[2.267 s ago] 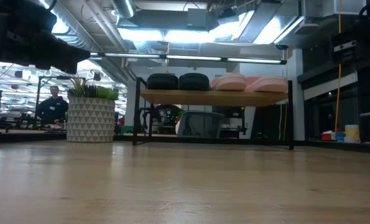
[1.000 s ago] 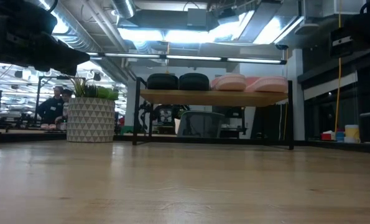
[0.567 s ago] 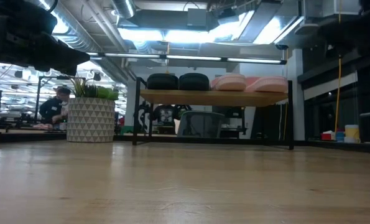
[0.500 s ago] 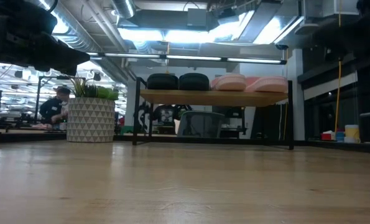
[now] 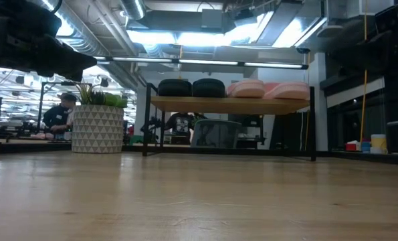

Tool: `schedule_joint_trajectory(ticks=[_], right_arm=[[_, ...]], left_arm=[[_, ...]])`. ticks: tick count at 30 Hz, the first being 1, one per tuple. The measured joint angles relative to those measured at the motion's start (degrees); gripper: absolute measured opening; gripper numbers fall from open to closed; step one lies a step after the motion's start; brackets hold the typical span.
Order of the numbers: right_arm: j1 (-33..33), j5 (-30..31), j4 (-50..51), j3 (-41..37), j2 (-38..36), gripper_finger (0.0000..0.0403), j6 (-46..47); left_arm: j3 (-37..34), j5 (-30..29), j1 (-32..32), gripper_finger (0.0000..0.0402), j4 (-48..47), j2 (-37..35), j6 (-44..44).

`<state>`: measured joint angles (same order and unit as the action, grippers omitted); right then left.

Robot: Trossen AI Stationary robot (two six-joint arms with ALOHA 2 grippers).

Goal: Pick and place slides into the shelf
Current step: Return to Home Position

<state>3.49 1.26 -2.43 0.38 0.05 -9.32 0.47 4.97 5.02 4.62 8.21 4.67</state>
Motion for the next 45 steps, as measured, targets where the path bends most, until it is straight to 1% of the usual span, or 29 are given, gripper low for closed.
schedule_joint_trajectory(ticks=[3, 6, 9, 12, 17, 45], right_arm=[[-3.8, -5.5, 0.7, 0.0, 0.0, 0.0037, -0.2], [-6.3, -7.8, 0.4, 0.0, 0.0, 0.0037, 0.5], [-7.5, -7.9, 0.4, 0.0, 0.0, 0.0037, 2.1], [-8.4, -7.8, 0.4, 0.0, 0.0, 0.0037, 5.7], [-8.6, -7.9, 0.4, 0.0, 0.0, 0.0037, 8.8], [-8.6, -7.9, 0.4, 0.0, 0.1, 0.0037, 9.1]], left_arm=[[0.0, 0.0, 0.0, 0.0002, 0.0, 0.0, 0.0], [0.0, 0.0, 0.0, 0.0002, 0.1, 0.0, 0.0], [0.0, 0.0, 0.0, 0.0002, 0.1, 0.0, 0.0], [0.0, 0.0, 0.0, 0.0002, 0.1, 0.0, 0.0], [0.0, 0.0, 0.0, 0.0002, 0.1, 0.0, 0.0], [0.0, 0.0, 0.0, 0.0002, 0.1, 0.0, 0.0]])
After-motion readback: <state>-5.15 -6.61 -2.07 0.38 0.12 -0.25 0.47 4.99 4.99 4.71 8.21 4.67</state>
